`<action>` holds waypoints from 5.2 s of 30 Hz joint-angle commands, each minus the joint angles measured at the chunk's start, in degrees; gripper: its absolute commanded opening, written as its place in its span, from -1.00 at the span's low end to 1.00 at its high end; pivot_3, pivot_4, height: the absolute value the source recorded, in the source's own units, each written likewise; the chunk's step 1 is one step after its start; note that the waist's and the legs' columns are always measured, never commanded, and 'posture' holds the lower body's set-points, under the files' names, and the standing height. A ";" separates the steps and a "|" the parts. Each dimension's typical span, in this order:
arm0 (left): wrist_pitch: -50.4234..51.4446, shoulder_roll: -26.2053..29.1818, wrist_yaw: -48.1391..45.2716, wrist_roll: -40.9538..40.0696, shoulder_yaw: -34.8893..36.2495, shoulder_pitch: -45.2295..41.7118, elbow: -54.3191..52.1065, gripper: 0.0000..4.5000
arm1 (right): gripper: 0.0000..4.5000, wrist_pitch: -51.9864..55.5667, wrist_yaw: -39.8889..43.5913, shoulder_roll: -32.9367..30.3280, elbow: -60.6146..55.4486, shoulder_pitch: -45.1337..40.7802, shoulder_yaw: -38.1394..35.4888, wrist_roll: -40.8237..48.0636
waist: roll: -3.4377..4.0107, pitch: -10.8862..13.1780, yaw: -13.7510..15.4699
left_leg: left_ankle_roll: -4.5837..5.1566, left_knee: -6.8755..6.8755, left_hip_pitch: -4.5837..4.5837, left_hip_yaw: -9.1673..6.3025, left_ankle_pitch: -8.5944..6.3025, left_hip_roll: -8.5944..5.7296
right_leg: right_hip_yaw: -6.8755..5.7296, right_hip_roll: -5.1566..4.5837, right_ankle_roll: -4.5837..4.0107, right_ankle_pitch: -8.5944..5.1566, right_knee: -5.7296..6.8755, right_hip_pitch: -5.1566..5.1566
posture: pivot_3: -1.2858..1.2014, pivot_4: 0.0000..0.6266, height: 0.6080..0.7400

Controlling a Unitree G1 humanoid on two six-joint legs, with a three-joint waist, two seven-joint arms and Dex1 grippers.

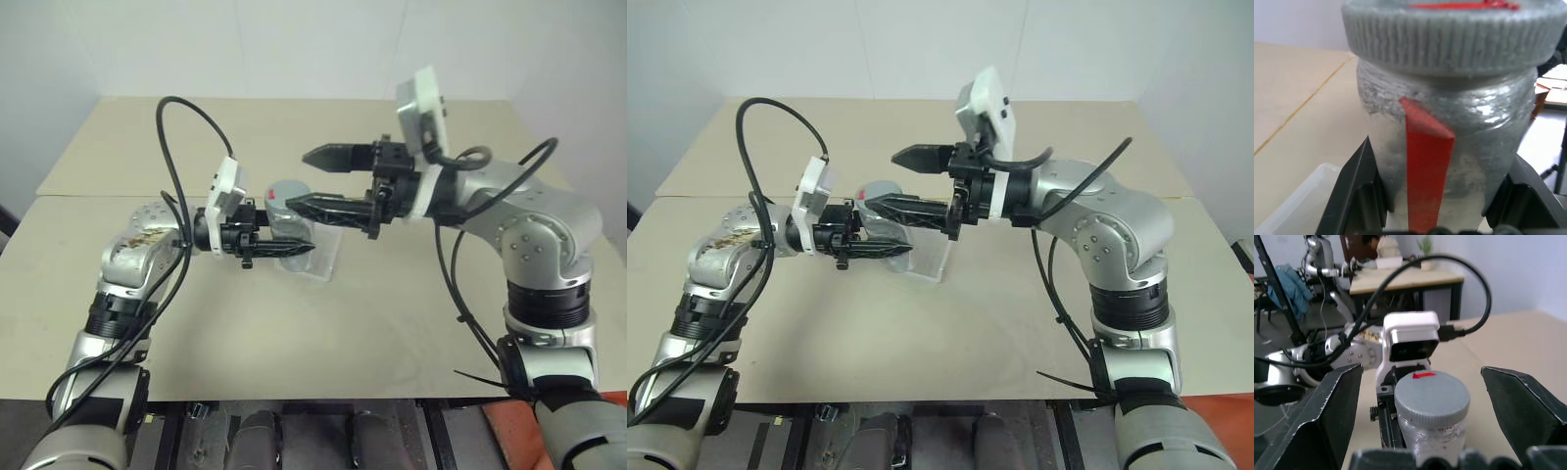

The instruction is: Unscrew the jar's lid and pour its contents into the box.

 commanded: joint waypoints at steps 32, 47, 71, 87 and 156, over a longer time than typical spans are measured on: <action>-5.53 -1.63 -3.57 4.70 -0.08 -1.38 1.61 -0.09 | 0.74 -1.07 1.38 1.50 -0.02 0.57 2.05 -4.39 | 0.00 0.00 -0.02 | 0.02 0.04 -0.04 -0.06 0.00 0.00 | -0.07 -0.01 0.00 0.00 0.03 -0.01 | 0.03 -0.52 1.00; -5.08 -1.40 -3.90 4.96 -0.10 -0.34 0.94 -0.09 | 0.74 -2.44 1.64 2.42 -0.12 1.45 2.32 -5.54 | 0.01 0.00 -0.02 | 0.02 0.18 -0.03 -0.08 0.00 0.00 | -0.08 -0.01 0.00 0.00 0.23 -0.01 | 0.03 -0.52 1.00; -8.19 -1.48 -12.89 1.78 0.11 -1.02 -1.17 -0.09 | 0.24 -14.23 28.12 0.08 7.63 0.54 8.61 -7.68 | 0.01 0.00 -0.02 | 0.03 0.29 -0.02 -0.07 -0.01 -0.01 | -0.09 -0.01 0.00 0.00 0.36 0.00 | 0.03 -0.52 1.00; -8.25 1.30 -15.25 -4.09 -3.89 -0.74 -6.05 -0.09 | 0.24 -27.68 48.24 3.58 22.51 -6.22 15.62 -9.73 | 0.03 0.01 -0.07 | 0.10 0.71 -0.01 -0.12 -0.05 0.06 | -0.12 0.03 0.01 0.00 0.62 0.07 | 0.03 -0.52 1.00; -4.81 0.88 9.85 4.62 5.35 8.19 -5.63 -0.09 | 0.99 -1.92 -16.65 8.64 -6.09 7.57 5.24 -21.27 | 0.04 0.02 -0.12 | 0.10 0.69 -0.03 -0.18 -0.05 0.04 | -0.27 -0.04 0.01 -0.01 0.71 0.07 | 0.03 -0.52 1.00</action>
